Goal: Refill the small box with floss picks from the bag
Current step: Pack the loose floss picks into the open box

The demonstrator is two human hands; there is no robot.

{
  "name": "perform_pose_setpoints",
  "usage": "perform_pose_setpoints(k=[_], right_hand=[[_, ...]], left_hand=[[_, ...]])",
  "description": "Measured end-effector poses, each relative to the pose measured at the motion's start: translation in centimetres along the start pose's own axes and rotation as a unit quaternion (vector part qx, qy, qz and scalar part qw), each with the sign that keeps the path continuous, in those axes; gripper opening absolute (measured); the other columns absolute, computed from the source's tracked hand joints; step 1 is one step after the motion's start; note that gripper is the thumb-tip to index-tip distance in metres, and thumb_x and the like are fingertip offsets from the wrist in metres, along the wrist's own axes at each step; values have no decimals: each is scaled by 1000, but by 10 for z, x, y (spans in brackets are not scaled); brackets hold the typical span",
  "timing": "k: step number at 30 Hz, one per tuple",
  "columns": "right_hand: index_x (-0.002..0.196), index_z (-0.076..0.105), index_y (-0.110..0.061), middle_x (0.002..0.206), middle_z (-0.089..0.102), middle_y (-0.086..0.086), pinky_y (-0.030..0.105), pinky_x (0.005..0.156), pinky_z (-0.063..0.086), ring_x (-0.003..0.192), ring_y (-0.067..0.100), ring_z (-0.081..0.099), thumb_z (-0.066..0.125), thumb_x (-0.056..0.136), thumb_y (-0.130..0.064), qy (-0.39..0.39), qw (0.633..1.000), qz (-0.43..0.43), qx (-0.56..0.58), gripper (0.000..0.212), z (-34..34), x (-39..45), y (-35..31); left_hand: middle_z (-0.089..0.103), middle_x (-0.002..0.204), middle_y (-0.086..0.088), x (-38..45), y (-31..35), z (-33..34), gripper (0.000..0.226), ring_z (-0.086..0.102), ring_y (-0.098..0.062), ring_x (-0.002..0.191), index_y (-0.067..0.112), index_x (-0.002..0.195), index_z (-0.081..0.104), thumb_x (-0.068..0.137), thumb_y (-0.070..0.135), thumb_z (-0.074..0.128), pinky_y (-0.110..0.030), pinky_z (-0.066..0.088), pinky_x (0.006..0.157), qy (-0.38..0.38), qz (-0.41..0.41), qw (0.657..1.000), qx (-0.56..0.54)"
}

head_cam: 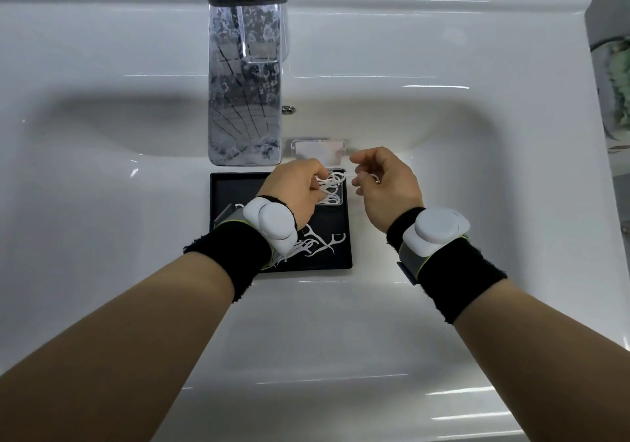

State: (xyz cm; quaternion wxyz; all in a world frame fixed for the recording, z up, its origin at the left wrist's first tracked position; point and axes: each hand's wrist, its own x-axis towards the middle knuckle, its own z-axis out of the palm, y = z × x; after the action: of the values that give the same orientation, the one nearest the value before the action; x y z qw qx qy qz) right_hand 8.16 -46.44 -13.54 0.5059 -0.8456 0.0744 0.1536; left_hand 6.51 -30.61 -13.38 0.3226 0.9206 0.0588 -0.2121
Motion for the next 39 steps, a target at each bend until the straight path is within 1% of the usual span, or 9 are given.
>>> perform_pose_setpoints(k=[4,12,16,21,25,28,30,33,39], right_hand=[[97,60,-29,85,59,-6,31,78,57,75,10,64,45,90,0,-18,1000,-8,10,34,-3,-1,0],[102,60,-27,90,60,-7,25,80,52,80,10,62,43,90,0,-11,1000,-11,-25,33,-7,-4,3],[106,60,-25,97,62,-3,11,76,44,88,15,61,42,91,1,6,999,-13,-46,35,-9,-4,4],[107,60,-23,90,63,-7,0,68,40,81,6,61,49,88,0,6,999,-16,-42,31,-5,-2,-4],[101,58,-29,87,66,-8,2,67,42,73,-1,59,58,86,-2,-36,998,-33,-35,31,8,-1,-11],[101,60,-28,89,68,-8,7,73,46,79,2,61,58,85,-2,-65,996,-49,-47,30,22,-1,-12],[103,61,-23,93,68,-9,10,80,46,85,6,63,57,85,-2,-66,994,-59,-68,28,26,-2,-8],[105,63,-22,96,67,-9,6,78,41,89,7,61,56,87,-4,-60,990,-62,-113,26,25,-3,-4],[103,63,-21,93,67,-9,17,82,45,86,8,60,56,87,-6,-59,986,-76,-134,23,26,-4,-9]], left_hand=[[62,108,-6,6,3,4,27,58,-24,99,15,114,64,88,23,65,-29,44,86,-15,17,999,38],[66,99,-6,4,-1,-5,17,60,-25,90,12,92,70,88,27,63,-26,39,76,19,19,999,29],[61,108,-7,7,-5,-9,20,59,-29,96,15,102,68,92,29,58,-34,46,84,-8,28,996,88],[56,115,-8,8,-8,-6,25,56,-29,105,16,116,64,92,22,59,-32,43,88,-36,51,991,120],[61,101,-4,-3,-18,-12,18,61,-26,91,17,108,64,92,16,58,-34,49,85,37,18,998,49],[57,88,1,-9,-26,-20,18,55,-18,84,15,108,64,91,17,59,-24,42,80,42,-7,999,30],[56,88,3,-11,-29,-22,19,51,-14,82,15,109,65,90,19,60,-22,39,79,42,-13,999,25],[67,94,-1,-13,-31,-21,18,53,-14,82,17,106,67,88,21,63,-24,44,81,44,-17,999,19],[72,93,-1,-14,-31,-17,10,64,-18,89,18,94,68,86,22,67,-23,47,82,60,-38,997,-16]])
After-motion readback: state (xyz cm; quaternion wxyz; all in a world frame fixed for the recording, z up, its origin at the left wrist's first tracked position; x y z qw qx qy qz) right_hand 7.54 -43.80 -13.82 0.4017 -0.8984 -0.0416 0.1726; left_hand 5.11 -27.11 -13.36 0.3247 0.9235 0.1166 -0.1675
